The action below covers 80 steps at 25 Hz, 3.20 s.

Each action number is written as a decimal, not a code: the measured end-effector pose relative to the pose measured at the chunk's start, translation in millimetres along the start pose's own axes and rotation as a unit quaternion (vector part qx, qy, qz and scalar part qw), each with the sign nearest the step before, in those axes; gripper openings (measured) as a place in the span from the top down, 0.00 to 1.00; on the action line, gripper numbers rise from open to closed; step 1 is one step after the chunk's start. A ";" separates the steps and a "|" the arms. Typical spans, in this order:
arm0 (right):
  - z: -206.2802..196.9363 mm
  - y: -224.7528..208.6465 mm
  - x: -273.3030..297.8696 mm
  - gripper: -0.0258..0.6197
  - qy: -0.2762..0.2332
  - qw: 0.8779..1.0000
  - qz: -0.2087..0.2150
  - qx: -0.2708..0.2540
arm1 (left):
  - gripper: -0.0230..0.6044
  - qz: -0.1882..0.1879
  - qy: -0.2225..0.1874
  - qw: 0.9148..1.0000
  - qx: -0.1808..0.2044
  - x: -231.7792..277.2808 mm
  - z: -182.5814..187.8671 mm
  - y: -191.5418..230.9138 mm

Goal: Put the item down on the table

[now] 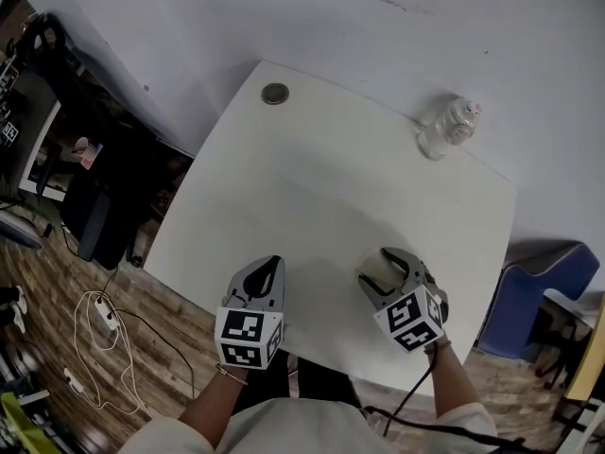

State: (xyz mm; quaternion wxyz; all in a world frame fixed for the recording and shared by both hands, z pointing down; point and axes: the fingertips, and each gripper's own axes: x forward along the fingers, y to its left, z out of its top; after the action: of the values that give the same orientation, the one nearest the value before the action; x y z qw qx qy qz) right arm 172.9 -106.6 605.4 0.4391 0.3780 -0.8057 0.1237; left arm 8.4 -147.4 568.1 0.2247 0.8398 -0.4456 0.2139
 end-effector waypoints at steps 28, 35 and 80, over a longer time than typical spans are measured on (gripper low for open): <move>3.8 -21.2 -16.1 0.51 0.009 0.994 -0.039 0.097 | 0.93 -0.023 -0.024 0.999 0.008 -1.9 37.7 -6.9; 13.5 -47.5 -54.6 0.56 -0.023 0.982 -0.118 0.145 | 0.93 -0.044 -0.038 0.998 0.024 3.5 57.2 -20.5; -29.3 -102.8 -215.7 0.91 -0.134 0.835 -0.389 0.367 | 0.93 -0.122 -0.173 0.972 0.106 -0.1 188.6 -93.3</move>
State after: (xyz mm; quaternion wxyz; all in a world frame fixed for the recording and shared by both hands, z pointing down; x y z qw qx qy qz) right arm 335.6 -53.4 436.2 0.1682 0.8061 -0.5389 0.1773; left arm 117.2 -207.6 398.4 0.0779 0.9311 -0.3468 0.0823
